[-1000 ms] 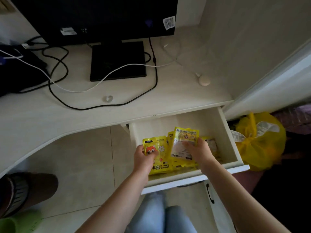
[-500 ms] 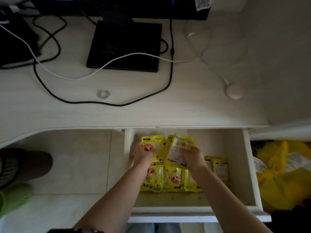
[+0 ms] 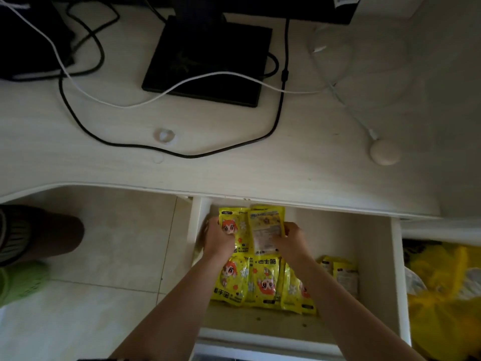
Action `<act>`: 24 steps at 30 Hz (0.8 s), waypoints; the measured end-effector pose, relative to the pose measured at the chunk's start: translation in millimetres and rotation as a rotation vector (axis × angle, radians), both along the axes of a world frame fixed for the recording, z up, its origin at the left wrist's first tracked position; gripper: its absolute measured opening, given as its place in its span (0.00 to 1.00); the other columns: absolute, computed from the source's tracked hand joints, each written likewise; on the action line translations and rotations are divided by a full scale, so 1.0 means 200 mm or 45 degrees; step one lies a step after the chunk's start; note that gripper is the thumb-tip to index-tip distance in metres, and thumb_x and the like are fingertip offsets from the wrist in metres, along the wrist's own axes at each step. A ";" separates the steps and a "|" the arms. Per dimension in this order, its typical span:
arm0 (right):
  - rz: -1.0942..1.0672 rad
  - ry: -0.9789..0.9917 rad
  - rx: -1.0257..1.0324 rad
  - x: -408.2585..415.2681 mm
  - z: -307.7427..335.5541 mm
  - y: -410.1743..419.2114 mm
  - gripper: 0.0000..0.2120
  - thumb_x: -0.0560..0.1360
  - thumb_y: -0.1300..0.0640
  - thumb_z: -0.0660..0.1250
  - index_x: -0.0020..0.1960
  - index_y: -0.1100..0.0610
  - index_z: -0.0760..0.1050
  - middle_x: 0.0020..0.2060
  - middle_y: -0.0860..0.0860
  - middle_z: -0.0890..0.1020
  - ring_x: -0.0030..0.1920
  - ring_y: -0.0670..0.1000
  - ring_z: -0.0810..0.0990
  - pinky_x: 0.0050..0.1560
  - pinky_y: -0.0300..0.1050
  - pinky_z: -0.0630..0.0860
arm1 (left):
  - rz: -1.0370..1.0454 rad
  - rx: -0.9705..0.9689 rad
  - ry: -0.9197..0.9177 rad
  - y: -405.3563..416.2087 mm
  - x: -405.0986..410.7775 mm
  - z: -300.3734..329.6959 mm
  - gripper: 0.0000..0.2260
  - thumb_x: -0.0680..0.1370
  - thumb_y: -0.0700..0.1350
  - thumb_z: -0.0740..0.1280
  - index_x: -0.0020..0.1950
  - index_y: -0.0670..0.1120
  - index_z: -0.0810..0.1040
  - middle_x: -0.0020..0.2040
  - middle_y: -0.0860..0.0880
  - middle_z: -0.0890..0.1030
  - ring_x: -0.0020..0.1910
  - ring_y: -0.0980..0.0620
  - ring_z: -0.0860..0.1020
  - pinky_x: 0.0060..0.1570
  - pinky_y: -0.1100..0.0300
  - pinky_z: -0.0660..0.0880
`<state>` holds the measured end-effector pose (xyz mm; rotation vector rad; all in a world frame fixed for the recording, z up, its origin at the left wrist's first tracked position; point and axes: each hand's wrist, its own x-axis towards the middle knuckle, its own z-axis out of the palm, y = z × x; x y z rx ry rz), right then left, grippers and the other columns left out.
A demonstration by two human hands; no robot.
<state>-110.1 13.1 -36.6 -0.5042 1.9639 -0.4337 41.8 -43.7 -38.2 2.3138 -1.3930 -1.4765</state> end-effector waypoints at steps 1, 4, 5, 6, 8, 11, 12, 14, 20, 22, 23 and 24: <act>0.010 0.009 0.015 0.00 0.02 0.01 0.15 0.73 0.63 0.62 0.60 0.59 0.73 0.46 0.55 0.81 0.42 0.56 0.81 0.39 0.49 0.77 | -0.011 0.012 0.005 0.01 0.01 0.02 0.17 0.75 0.33 0.66 0.63 0.44 0.71 0.48 0.51 0.77 0.41 0.53 0.77 0.36 0.60 0.75; 0.127 0.078 0.040 -0.01 0.09 0.04 0.15 0.75 0.61 0.63 0.61 0.62 0.73 0.46 0.56 0.80 0.39 0.54 0.79 0.38 0.47 0.76 | -0.102 -0.025 -0.017 0.06 0.03 0.12 0.16 0.76 0.33 0.64 0.57 0.52 0.68 0.48 0.55 0.74 0.36 0.60 0.73 0.27 0.67 0.67; 0.186 0.108 0.046 -0.01 0.13 0.05 0.15 0.76 0.60 0.63 0.62 0.62 0.73 0.49 0.57 0.80 0.40 0.54 0.78 0.38 0.46 0.75 | -0.123 -0.032 -0.012 0.08 0.04 0.16 0.14 0.76 0.34 0.63 0.55 0.51 0.68 0.48 0.56 0.75 0.36 0.59 0.74 0.26 0.67 0.67; 0.242 0.139 0.031 -0.01 0.16 0.06 0.16 0.77 0.58 0.62 0.63 0.62 0.72 0.53 0.58 0.80 0.43 0.55 0.79 0.39 0.45 0.74 | -0.158 -0.057 -0.026 0.10 0.05 0.19 0.13 0.76 0.34 0.63 0.55 0.49 0.71 0.49 0.54 0.77 0.38 0.56 0.77 0.25 0.67 0.68; 0.330 0.198 -0.018 0.00 0.23 0.09 0.19 0.77 0.57 0.63 0.66 0.61 0.70 0.59 0.58 0.78 0.52 0.57 0.79 0.45 0.44 0.73 | -0.191 -0.093 -0.038 0.13 0.07 0.24 0.16 0.74 0.34 0.63 0.59 0.47 0.74 0.52 0.49 0.79 0.38 0.53 0.78 0.21 0.69 0.66; 0.405 0.209 -0.082 0.04 0.34 0.13 0.19 0.78 0.56 0.63 0.68 0.59 0.69 0.63 0.56 0.77 0.60 0.56 0.77 0.52 0.42 0.72 | -0.209 -0.162 0.020 0.19 0.12 0.35 0.19 0.73 0.35 0.65 0.63 0.46 0.74 0.60 0.47 0.78 0.37 0.59 0.75 0.23 0.72 0.68; 0.432 0.213 -0.099 0.06 0.38 0.15 0.19 0.78 0.56 0.62 0.68 0.59 0.69 0.63 0.55 0.77 0.60 0.55 0.77 0.53 0.42 0.72 | -0.184 -0.186 0.035 0.21 0.14 0.39 0.18 0.74 0.36 0.65 0.64 0.45 0.74 0.61 0.47 0.77 0.39 0.58 0.75 0.28 0.73 0.68; 0.514 0.236 -0.115 0.10 0.46 0.18 0.18 0.79 0.56 0.61 0.67 0.59 0.69 0.62 0.56 0.78 0.60 0.55 0.77 0.51 0.40 0.70 | -0.108 -0.246 0.070 0.26 0.19 0.49 0.16 0.76 0.35 0.64 0.63 0.44 0.74 0.61 0.46 0.78 0.40 0.58 0.76 0.33 0.71 0.70; 0.682 0.264 -0.247 0.29 0.65 0.25 0.17 0.79 0.56 0.60 0.67 0.57 0.69 0.58 0.54 0.79 0.51 0.55 0.81 0.44 0.43 0.76 | 0.051 -0.382 0.100 0.44 0.43 0.70 0.13 0.76 0.37 0.64 0.61 0.43 0.75 0.56 0.46 0.80 0.51 0.51 0.78 0.49 0.63 0.71; 0.673 0.256 -0.268 0.38 0.70 0.25 0.16 0.78 0.56 0.59 0.66 0.55 0.70 0.56 0.53 0.80 0.40 0.52 0.80 0.35 0.42 0.76 | 0.114 -0.419 0.062 0.51 0.55 0.75 0.12 0.77 0.37 0.63 0.60 0.43 0.75 0.53 0.46 0.81 0.50 0.50 0.79 0.48 0.63 0.71; 0.675 0.252 -0.283 0.42 0.72 0.25 0.16 0.78 0.56 0.59 0.65 0.55 0.70 0.56 0.53 0.80 0.37 0.50 0.78 0.32 0.40 0.74 | 0.157 -0.436 0.047 0.55 0.60 0.76 0.11 0.78 0.38 0.63 0.60 0.44 0.76 0.51 0.47 0.81 0.48 0.51 0.79 0.47 0.63 0.71; 0.695 0.244 -0.302 0.47 0.74 0.24 0.16 0.78 0.57 0.59 0.66 0.55 0.70 0.56 0.52 0.80 0.35 0.47 0.77 0.30 0.39 0.71 | 0.205 -0.449 0.030 0.58 0.66 0.78 0.11 0.78 0.40 0.62 0.60 0.45 0.76 0.49 0.48 0.81 0.45 0.52 0.78 0.44 0.63 0.71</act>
